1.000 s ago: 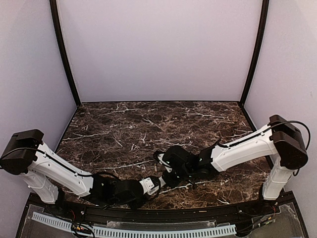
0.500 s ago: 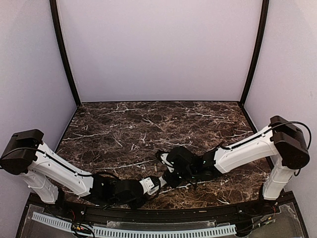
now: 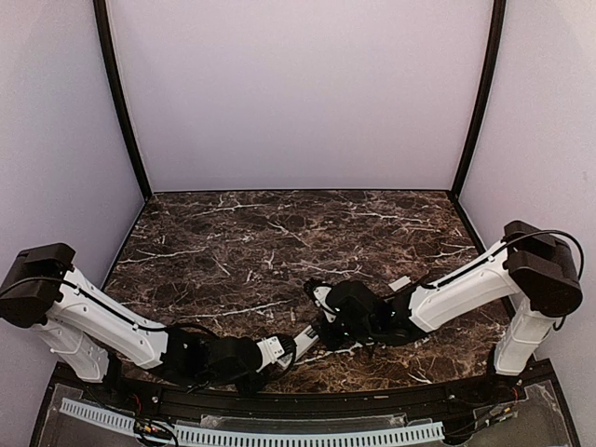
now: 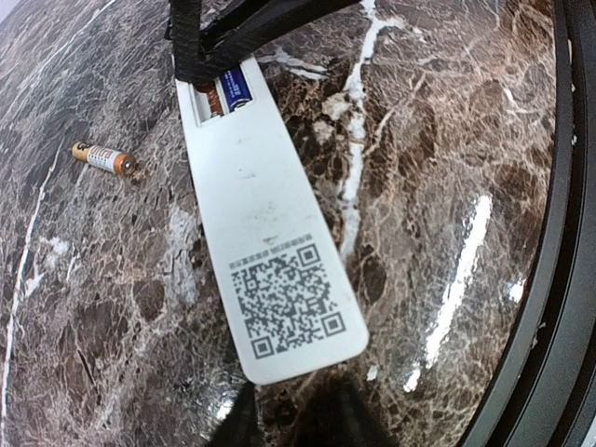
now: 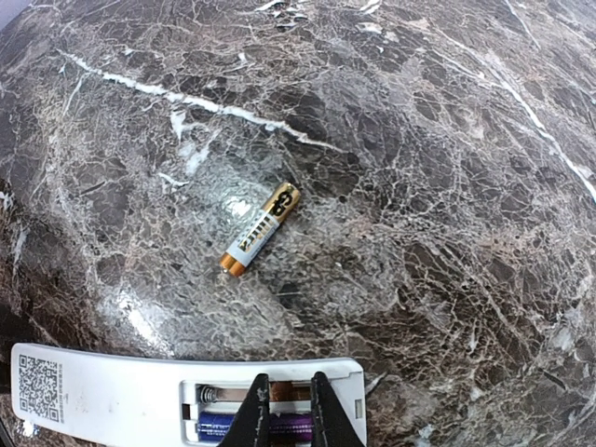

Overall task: Load the batteries into the remote control
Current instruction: Load the battery into the battery compartment, then pick up the battery at the center of the board.

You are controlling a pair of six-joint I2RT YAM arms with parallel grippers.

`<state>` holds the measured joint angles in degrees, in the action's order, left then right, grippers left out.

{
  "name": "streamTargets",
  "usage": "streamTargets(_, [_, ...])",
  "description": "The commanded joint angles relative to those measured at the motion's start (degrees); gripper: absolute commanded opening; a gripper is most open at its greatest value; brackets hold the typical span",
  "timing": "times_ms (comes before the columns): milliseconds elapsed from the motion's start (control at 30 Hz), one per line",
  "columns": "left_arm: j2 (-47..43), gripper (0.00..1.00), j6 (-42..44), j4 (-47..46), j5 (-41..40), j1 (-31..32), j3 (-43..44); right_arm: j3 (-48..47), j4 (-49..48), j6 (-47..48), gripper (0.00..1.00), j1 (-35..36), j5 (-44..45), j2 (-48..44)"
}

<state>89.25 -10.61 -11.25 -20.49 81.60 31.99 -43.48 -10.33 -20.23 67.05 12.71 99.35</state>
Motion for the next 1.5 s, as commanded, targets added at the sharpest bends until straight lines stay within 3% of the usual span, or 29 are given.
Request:
streamTargets(0, [-0.12, 0.09, 0.77, 3.92, 1.52, 0.22, -0.9, 3.65, 10.57, 0.34, 0.14, -0.79, 0.07, 5.22])
streamTargets(700, [1.08, 0.09, 0.85, 4.74, 1.52, 0.22, 0.1, -7.65, 19.43, 5.48, 0.19, -2.06, -5.97, -10.96])
streamTargets(967, [-2.6, 0.12, -0.3, 6.86, 0.35, 0.22, 0.39, -14.81, 28.03, 1.5, 0.25, -4.5, -0.61, -9.3])
streamTargets(1167, [-8.77, 0.29, -0.97, 8.55, -0.97, 0.22, -0.01, -28.16, 36.64, -1.06, 0.28, -5.08, 1.78, 2.9])
streamTargets(1233, [-10.8, 0.48, -1.75, 9.86, -1.91, 0.22, 0.01, -32.22, 39.15, -1.86, 0.29, -5.09, 1.2, 7.06])
streamTargets(1300, [-13.01, 0.59, -2.84, 10.74, -2.78, 0.22, -0.25, -35.3, 40.21, -2.73, 0.29, -5.13, -1.11, 10.38])
streamTargets(1467, [-19.69, 0.71, -5.53, 12.57, -4.78, 0.22, -2.26, -37.87, 39.06, -5.07, 0.33, -5.09, -5.66, 14.52])
